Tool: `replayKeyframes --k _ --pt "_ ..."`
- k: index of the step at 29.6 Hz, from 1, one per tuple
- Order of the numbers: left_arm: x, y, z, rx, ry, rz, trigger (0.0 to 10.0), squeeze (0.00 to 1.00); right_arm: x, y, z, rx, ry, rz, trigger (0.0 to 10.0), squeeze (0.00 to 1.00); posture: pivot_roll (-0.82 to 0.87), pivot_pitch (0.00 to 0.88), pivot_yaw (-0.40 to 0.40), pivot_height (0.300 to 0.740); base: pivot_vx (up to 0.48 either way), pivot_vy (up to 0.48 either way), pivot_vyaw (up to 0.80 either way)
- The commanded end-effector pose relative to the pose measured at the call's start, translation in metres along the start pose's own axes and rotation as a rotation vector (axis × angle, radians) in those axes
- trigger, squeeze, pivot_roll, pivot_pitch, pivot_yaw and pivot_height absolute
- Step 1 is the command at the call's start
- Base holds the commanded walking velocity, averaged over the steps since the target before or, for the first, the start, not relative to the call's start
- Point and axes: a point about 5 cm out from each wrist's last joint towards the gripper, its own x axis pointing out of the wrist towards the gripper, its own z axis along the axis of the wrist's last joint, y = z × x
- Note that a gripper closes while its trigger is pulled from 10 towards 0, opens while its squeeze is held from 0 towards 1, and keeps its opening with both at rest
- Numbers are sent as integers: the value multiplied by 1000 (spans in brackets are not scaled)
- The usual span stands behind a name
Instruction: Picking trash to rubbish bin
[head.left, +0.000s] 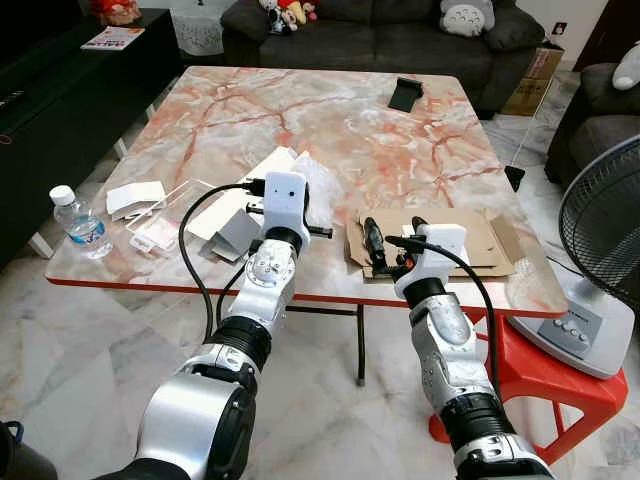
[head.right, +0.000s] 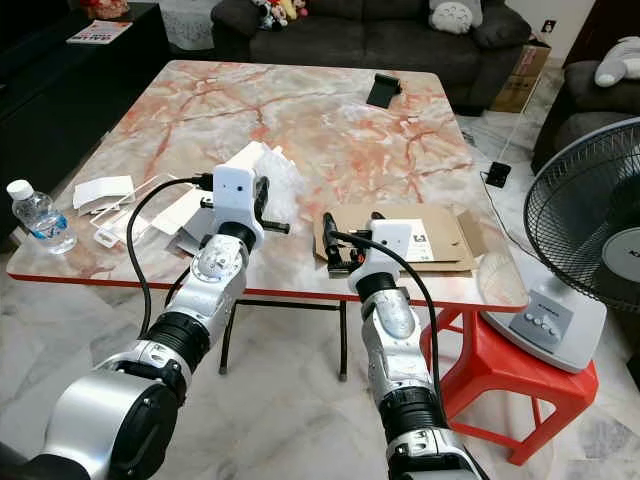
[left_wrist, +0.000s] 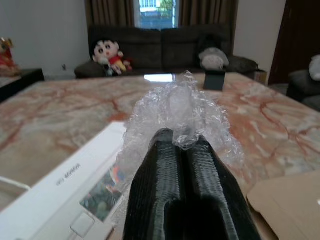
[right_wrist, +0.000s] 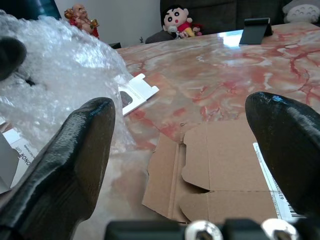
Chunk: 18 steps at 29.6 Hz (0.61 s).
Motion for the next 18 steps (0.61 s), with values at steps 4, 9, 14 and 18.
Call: replayKeyframes --k 4,9,14,18 --pt "-1 3 9 44 -85 36 0 0 3 0 6 7 -22 2 10000 0 -174 41 -34 740 0 0 0" --pt "-2 3 9 95 -95 43 10000 0 3 0 7 7 -25 0 10000 0 -173 29 -28 740 0 0 0" --pt "-6 -2 16 141 -183 15 10000 0 4 -4 15 6 -74 -33 10000 0 -175 11 -21 740 0 0 0" --pt "-14 -1 16 200 -241 27 10000 0 5 -8 29 -28 -154 -76 10000 0 -177 4 -19 740 0 0 0"
